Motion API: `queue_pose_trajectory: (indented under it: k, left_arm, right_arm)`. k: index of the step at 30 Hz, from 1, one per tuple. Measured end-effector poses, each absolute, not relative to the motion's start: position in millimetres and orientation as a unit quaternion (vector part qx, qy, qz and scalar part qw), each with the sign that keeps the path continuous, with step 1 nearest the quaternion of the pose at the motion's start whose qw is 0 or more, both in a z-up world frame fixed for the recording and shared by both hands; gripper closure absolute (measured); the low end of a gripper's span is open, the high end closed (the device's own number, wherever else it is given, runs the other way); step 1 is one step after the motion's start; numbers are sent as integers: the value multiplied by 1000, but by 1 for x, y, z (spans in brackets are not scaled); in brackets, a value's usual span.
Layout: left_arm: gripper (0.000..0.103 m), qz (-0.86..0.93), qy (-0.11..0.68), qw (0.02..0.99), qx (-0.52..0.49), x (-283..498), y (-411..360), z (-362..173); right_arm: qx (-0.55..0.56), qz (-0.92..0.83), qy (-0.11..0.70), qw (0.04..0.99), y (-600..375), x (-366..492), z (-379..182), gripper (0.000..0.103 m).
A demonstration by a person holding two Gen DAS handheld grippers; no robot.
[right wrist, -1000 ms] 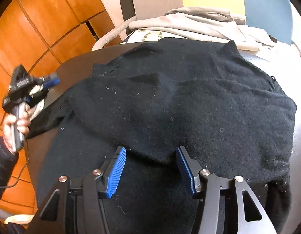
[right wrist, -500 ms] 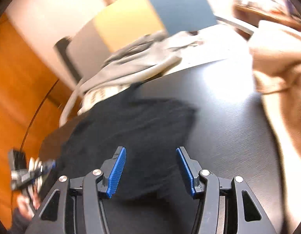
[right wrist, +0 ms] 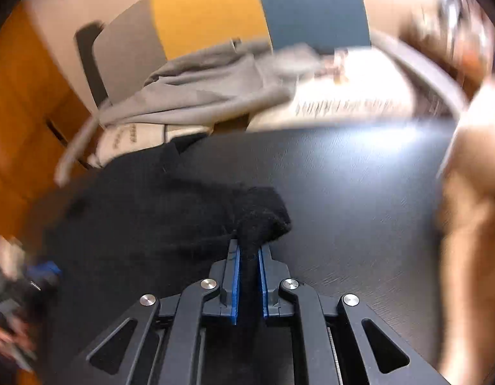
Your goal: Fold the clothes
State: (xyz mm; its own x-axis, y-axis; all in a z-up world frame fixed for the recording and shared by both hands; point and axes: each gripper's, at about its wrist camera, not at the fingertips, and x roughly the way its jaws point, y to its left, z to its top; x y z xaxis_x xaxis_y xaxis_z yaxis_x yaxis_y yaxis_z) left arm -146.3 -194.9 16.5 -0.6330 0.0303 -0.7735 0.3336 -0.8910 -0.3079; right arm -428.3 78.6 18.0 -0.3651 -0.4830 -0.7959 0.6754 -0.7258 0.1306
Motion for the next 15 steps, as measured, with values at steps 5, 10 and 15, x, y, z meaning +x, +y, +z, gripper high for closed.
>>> queue_pose_trajectory:
  k: [5,10,15]
  left_arm:
    - [77,-878,187,102,429,-145,-189,12]
    - [76,-879,172,119,427,-138,-182,24]
    - [76,-891,164,109,409,-118,-166,40]
  right_arm:
    - [458,-823,142,304,83,-443,-10,95]
    - [463,-824,96,311,95,-450,-13,93]
    - [450,-825,70,336,111,-445,11,88]
